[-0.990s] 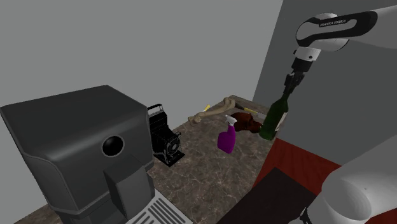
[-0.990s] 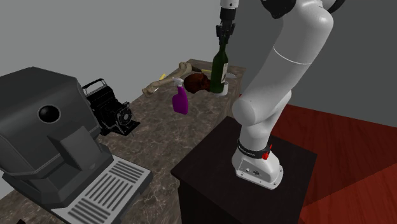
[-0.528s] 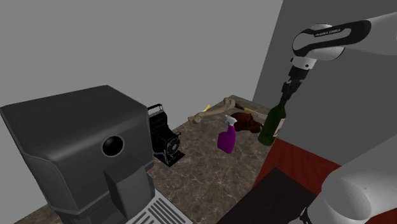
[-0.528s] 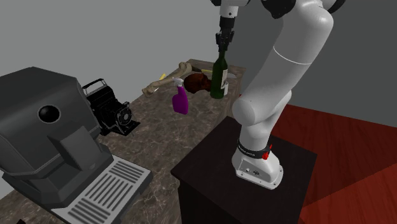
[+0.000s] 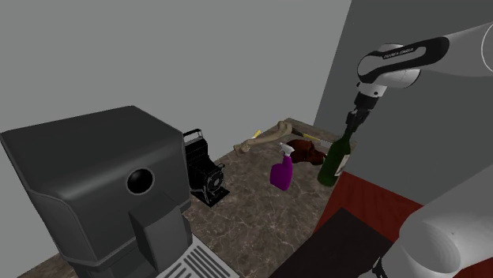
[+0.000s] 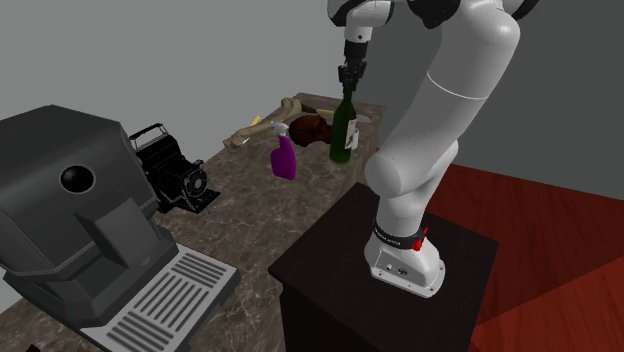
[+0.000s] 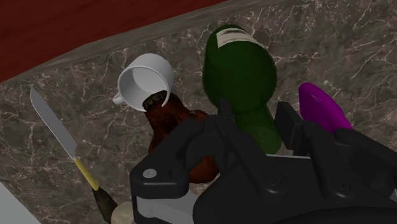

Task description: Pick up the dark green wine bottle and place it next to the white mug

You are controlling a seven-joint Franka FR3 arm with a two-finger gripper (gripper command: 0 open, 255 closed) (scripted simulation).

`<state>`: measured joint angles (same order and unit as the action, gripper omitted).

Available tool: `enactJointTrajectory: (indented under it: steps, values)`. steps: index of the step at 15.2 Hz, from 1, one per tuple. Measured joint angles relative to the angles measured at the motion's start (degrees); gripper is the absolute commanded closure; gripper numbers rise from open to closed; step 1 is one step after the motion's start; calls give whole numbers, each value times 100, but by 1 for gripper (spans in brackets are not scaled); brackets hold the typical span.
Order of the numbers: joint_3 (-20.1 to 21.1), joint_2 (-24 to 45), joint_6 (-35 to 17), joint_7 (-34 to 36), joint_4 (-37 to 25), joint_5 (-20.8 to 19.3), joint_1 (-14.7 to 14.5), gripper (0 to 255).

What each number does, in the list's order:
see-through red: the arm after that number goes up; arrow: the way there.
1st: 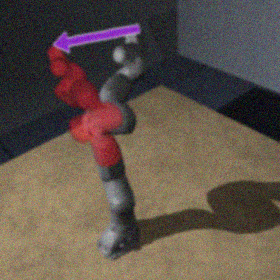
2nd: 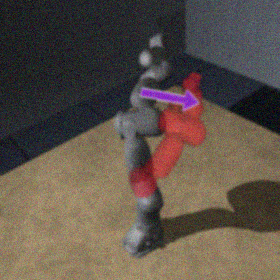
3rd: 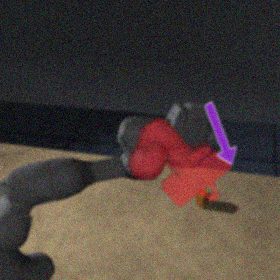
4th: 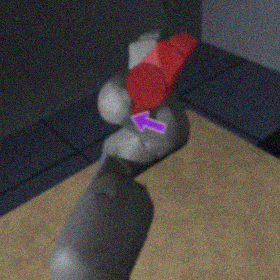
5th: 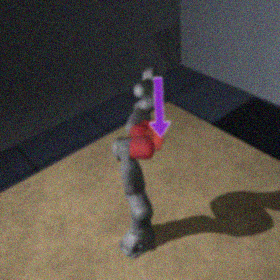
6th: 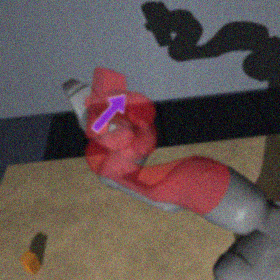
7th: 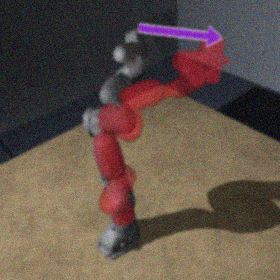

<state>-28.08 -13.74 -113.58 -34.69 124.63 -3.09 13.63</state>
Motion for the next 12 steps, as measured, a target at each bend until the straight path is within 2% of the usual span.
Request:
enactJointTrajectory:
  steps: [6, 12]
  values:
    - [-55, 128, -473, -66, 357, 44, 2, 255]
    - [-70, 169, -562, -88, 406, 62, 1, 255]
